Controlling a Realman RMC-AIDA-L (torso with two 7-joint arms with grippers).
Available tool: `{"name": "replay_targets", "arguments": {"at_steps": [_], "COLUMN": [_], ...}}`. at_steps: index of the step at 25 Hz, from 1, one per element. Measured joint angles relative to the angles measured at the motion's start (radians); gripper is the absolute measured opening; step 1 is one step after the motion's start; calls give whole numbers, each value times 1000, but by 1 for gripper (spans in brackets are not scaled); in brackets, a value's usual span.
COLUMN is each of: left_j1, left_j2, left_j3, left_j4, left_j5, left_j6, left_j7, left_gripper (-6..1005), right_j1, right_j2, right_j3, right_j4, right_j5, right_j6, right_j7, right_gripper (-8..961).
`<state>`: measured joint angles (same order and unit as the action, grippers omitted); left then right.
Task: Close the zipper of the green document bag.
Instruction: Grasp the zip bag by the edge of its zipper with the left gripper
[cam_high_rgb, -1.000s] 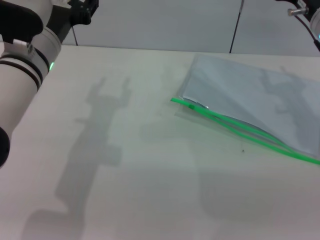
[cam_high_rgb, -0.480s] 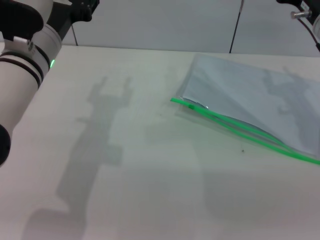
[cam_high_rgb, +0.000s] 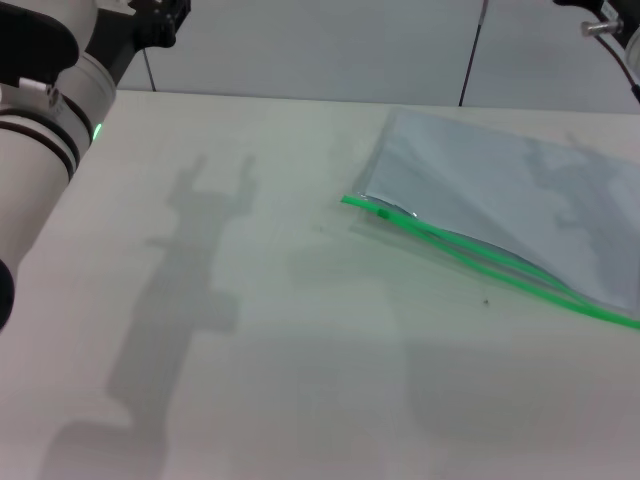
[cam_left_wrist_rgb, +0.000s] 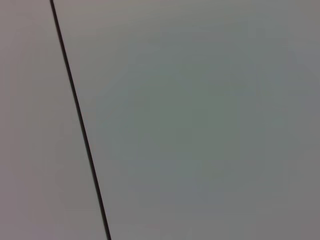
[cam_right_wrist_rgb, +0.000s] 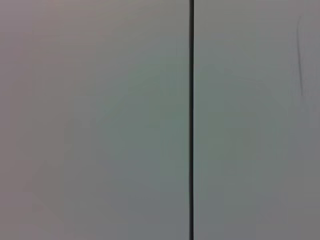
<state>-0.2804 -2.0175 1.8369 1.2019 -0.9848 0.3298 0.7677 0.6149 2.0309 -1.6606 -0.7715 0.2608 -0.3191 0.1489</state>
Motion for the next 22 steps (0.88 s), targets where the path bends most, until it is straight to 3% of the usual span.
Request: {"name": "replay_targets", "arguments": {"at_steps": [11,15,22], "left_j1": [-11,-41,-162], "left_j2": [2,15,85], "left_j3": [-1,-3,-13], "left_j4": [1,8,29], "left_j5": [0,2,11], "left_j6": [-47,-197,-621], "left_j7": [-1,1,12], "left_gripper": [645,644,644], "right_j1": [-5,-6,-2], "right_j2": [0,0,-2], "right_j3": [6,8,8], "right_j4": [0,0,0], "right_j5": [0,0,0], "right_j6": [0,0,4], "right_j7": [0,0,0], "right_gripper": [573,573,573]}}
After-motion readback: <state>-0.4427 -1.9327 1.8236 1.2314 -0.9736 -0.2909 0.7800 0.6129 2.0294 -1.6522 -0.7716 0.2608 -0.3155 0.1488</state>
